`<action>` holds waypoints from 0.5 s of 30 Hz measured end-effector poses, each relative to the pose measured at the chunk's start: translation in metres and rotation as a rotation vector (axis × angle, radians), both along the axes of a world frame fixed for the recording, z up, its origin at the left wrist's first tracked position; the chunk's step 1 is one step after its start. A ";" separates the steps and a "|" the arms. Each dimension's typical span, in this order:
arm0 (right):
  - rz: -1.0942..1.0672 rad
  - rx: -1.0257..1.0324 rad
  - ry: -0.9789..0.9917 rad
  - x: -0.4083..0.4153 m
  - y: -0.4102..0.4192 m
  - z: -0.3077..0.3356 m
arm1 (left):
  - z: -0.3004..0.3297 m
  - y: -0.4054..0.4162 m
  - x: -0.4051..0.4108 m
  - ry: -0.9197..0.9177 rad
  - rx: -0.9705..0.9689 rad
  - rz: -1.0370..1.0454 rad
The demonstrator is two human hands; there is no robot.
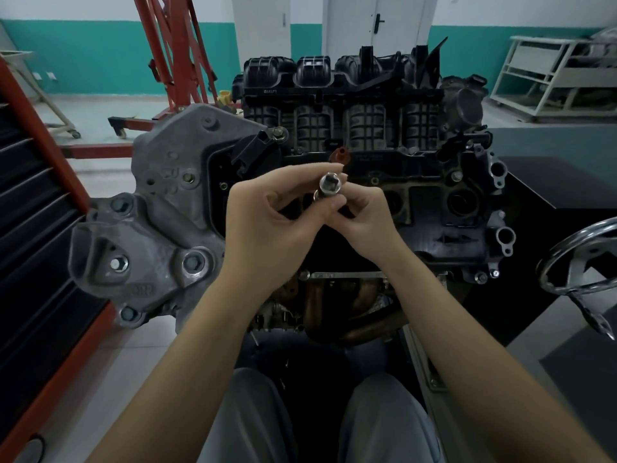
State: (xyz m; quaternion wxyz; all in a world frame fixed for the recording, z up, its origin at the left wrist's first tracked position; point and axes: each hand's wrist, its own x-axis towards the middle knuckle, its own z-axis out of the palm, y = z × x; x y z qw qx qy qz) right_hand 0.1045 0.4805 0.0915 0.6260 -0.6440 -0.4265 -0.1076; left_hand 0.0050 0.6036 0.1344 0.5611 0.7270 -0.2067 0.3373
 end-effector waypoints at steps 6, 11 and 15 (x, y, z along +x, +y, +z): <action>-0.069 0.041 0.047 0.002 0.002 -0.005 | 0.001 0.004 -0.001 0.029 0.067 -0.045; -0.043 0.012 0.011 0.003 0.001 -0.003 | 0.001 0.002 -0.001 -0.030 0.028 0.002; -0.021 -0.034 0.017 -0.003 0.002 0.001 | -0.002 0.005 0.000 0.028 -0.029 -0.181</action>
